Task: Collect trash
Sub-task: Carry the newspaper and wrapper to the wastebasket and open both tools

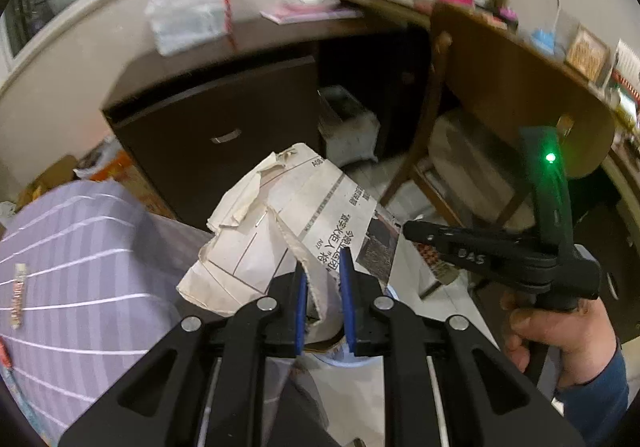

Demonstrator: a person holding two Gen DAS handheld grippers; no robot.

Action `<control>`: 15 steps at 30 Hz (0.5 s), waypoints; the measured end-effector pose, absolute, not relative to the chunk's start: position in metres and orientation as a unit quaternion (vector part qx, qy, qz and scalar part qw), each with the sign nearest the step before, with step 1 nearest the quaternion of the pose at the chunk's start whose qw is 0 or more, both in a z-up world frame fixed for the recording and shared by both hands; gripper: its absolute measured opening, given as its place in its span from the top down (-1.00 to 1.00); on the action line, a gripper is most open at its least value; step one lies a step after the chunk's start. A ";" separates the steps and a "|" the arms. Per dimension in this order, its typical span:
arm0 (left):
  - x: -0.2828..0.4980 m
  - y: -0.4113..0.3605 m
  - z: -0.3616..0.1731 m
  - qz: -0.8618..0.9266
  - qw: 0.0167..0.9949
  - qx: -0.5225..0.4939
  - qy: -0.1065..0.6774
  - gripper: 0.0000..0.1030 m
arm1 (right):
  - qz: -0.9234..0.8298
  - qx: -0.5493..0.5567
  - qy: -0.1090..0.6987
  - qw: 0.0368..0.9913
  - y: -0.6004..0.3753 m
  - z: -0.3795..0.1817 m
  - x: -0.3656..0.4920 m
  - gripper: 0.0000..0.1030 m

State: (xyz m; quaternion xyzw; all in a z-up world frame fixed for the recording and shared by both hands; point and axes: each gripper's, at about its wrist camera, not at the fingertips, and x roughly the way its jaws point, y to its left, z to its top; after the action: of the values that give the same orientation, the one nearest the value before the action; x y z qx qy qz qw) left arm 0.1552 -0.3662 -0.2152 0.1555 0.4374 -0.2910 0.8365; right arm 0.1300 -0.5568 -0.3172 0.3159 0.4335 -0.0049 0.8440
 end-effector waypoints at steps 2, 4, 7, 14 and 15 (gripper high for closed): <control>0.157 -0.379 -0.231 -0.291 0.826 0.166 0.453 0.73 | -0.011 0.330 0.443 0.834 -0.562 -0.335 0.131 0.75; 0.162 -0.392 -0.251 -0.288 0.814 0.175 0.472 0.73 | -0.016 0.344 0.452 0.823 -0.566 -0.354 0.134 0.75; 0.169 -0.404 -0.276 -0.284 0.795 0.182 0.504 0.67 | -0.026 0.360 0.461 0.810 -0.569 -0.374 0.137 0.68; 0.182 -0.403 -0.302 -0.245 0.790 0.191 0.529 -0.59 | -0.056 0.397 0.485 0.777 -0.579 -0.409 0.131 -0.41; 0.182 -0.401 -0.300 -0.246 0.789 0.190 0.530 -0.59 | -0.059 0.400 0.486 0.775 -0.580 -0.409 0.129 -0.49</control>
State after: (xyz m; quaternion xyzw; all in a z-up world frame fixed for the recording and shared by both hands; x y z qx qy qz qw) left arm 0.1820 -0.4011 -0.3005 0.1901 0.5302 -0.2462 0.7888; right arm 0.1289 -0.5801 -0.4092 0.3998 0.4863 -0.0585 0.7747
